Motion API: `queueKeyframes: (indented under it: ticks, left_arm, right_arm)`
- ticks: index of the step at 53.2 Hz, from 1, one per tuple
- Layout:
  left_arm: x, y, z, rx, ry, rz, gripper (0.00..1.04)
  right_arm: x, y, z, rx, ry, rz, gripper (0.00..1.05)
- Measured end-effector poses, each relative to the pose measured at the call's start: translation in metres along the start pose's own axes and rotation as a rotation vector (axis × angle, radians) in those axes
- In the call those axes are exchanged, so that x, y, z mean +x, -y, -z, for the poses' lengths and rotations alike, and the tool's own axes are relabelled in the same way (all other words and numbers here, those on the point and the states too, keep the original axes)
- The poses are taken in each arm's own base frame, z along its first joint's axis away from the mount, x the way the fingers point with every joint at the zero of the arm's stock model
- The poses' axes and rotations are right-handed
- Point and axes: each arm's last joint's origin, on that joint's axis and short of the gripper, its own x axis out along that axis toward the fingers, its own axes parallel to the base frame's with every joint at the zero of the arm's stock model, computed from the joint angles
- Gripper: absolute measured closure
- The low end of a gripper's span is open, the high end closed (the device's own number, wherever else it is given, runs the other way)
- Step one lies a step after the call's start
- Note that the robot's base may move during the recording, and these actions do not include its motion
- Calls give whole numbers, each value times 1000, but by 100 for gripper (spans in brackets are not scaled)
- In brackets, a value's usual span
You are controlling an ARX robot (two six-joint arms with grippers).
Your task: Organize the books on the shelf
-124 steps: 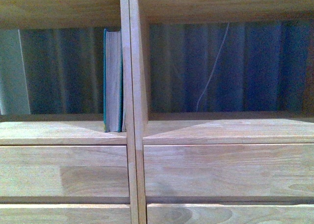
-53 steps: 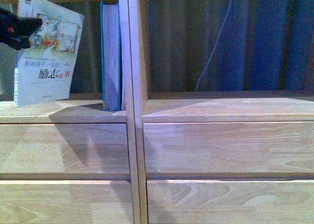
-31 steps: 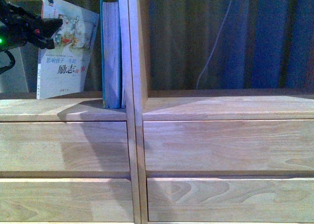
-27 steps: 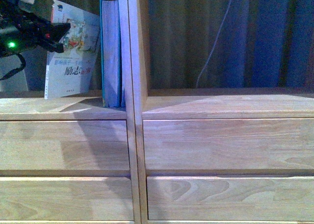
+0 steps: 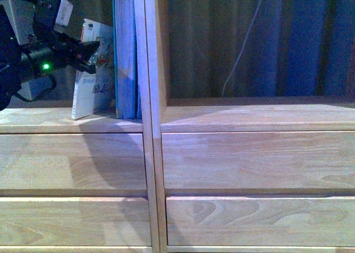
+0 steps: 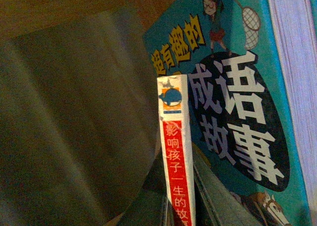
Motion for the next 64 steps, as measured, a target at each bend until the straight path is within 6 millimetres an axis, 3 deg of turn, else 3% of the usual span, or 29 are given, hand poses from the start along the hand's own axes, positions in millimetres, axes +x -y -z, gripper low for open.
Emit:
queueKeyframes:
  ticks: [9, 21, 25, 35, 44, 51, 58, 64]
  left_arm:
    - [5, 3, 1, -1, 6, 0, 98]
    - [13, 10, 4, -12, 10, -28, 98]
    - [17, 15, 6, -19, 7, -52, 97]
    - [21, 21, 7, -25, -7, -102, 68]
    - [17, 26, 12, -43, -30, -146, 34]
    - [1, 37, 6, -86, -73, -154, 6]
    - [-16, 45, -18, -106, -84, -161, 7]
    - [-34, 57, -53, -140, -86, -181, 7]
  right_arm:
    - [0, 0, 0, 0, 0, 0, 52]
    - [0, 0, 0, 0, 0, 0, 6]
    - [0, 0, 0, 0, 0, 0, 7]
    - [0, 0, 0, 0, 0, 0, 7]
    - [0, 0, 0, 0, 0, 0, 7]
    - [0, 0, 0, 0, 0, 0, 7]
    - [0, 0, 0, 0, 0, 0, 7]
    - [0, 0, 0, 0, 0, 0, 7]
